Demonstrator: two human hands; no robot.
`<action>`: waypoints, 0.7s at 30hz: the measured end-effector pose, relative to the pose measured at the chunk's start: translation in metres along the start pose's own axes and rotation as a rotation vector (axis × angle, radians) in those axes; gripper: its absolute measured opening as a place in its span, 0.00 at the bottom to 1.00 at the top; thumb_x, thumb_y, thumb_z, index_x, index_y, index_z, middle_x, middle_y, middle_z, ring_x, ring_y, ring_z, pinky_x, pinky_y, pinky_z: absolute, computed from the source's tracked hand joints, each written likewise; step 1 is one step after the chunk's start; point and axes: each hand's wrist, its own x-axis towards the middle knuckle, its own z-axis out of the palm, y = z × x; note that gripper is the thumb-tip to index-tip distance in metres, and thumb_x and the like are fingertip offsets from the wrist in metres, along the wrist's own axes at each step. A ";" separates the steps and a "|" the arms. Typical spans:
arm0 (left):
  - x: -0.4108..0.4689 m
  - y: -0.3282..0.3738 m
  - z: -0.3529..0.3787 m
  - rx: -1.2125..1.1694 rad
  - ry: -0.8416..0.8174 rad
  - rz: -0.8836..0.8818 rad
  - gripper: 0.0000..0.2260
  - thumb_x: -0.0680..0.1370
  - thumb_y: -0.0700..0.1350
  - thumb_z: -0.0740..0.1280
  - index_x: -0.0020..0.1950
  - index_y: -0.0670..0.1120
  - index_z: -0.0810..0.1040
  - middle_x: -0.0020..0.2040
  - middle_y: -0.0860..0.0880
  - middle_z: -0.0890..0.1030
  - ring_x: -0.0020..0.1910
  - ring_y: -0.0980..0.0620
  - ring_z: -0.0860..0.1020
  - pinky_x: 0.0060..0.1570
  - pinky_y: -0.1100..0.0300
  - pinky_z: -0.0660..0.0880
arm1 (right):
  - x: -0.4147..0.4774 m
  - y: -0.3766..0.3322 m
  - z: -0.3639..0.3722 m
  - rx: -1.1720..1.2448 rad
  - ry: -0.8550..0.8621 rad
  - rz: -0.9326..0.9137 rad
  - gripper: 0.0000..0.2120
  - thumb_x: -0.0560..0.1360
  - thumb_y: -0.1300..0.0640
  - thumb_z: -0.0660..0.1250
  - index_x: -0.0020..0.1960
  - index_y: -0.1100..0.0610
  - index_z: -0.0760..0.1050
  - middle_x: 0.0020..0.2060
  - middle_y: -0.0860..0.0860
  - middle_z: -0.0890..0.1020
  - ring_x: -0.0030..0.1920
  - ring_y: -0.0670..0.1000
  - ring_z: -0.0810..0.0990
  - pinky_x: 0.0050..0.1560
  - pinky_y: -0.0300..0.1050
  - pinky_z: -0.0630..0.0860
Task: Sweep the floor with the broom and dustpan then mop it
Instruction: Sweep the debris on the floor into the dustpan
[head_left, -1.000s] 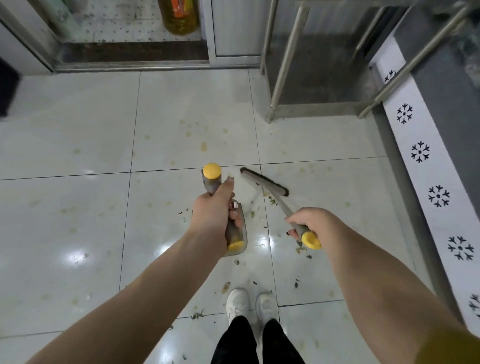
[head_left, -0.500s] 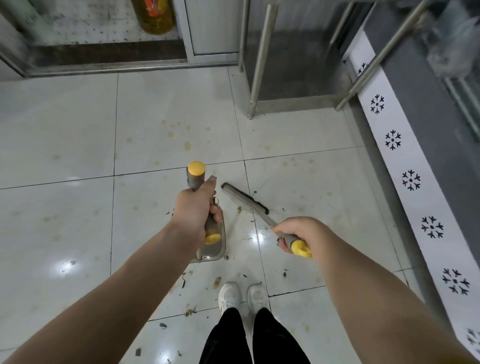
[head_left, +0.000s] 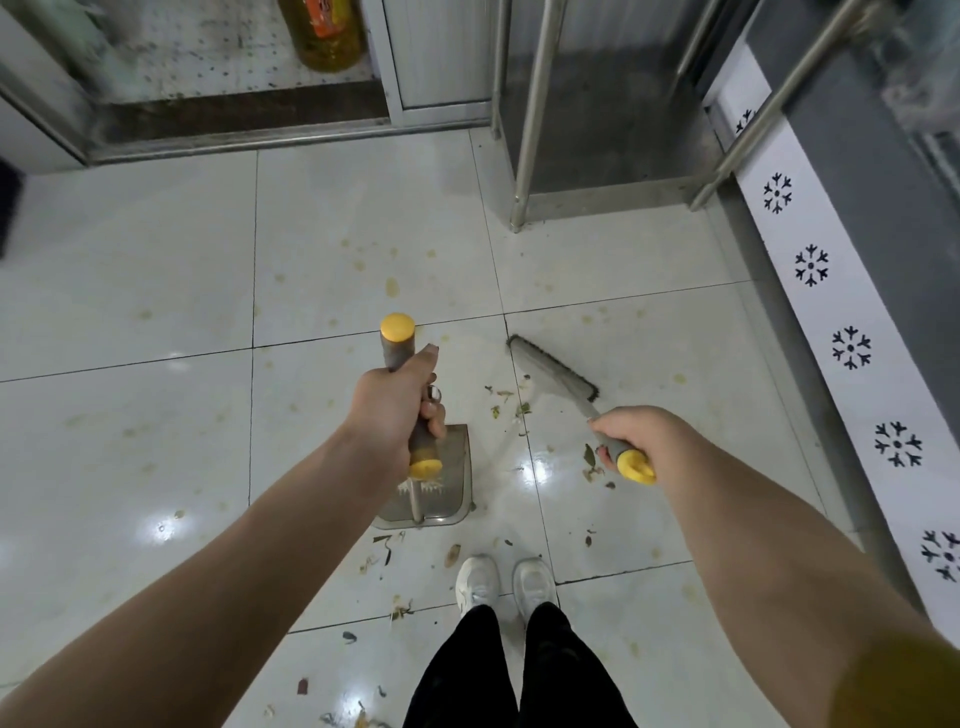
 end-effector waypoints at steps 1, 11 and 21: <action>0.000 -0.001 0.000 0.006 -0.003 0.000 0.15 0.78 0.47 0.66 0.36 0.43 0.68 0.27 0.49 0.66 0.16 0.57 0.64 0.19 0.68 0.64 | 0.001 0.003 0.004 -0.003 -0.013 0.005 0.12 0.79 0.55 0.64 0.54 0.63 0.68 0.36 0.56 0.72 0.29 0.49 0.71 0.22 0.39 0.75; -0.009 -0.003 0.005 0.018 -0.078 -0.034 0.14 0.78 0.47 0.67 0.37 0.43 0.68 0.30 0.50 0.65 0.17 0.58 0.64 0.20 0.69 0.64 | -0.032 0.054 0.042 0.036 -0.159 0.139 0.10 0.77 0.56 0.67 0.46 0.63 0.69 0.39 0.56 0.74 0.27 0.49 0.72 0.18 0.34 0.71; -0.020 0.002 0.003 0.015 -0.080 -0.018 0.15 0.78 0.47 0.67 0.35 0.43 0.67 0.27 0.50 0.65 0.16 0.57 0.64 0.19 0.70 0.63 | -0.027 0.038 -0.002 0.184 -0.049 -0.003 0.12 0.76 0.55 0.68 0.48 0.61 0.68 0.38 0.56 0.71 0.27 0.49 0.71 0.18 0.34 0.70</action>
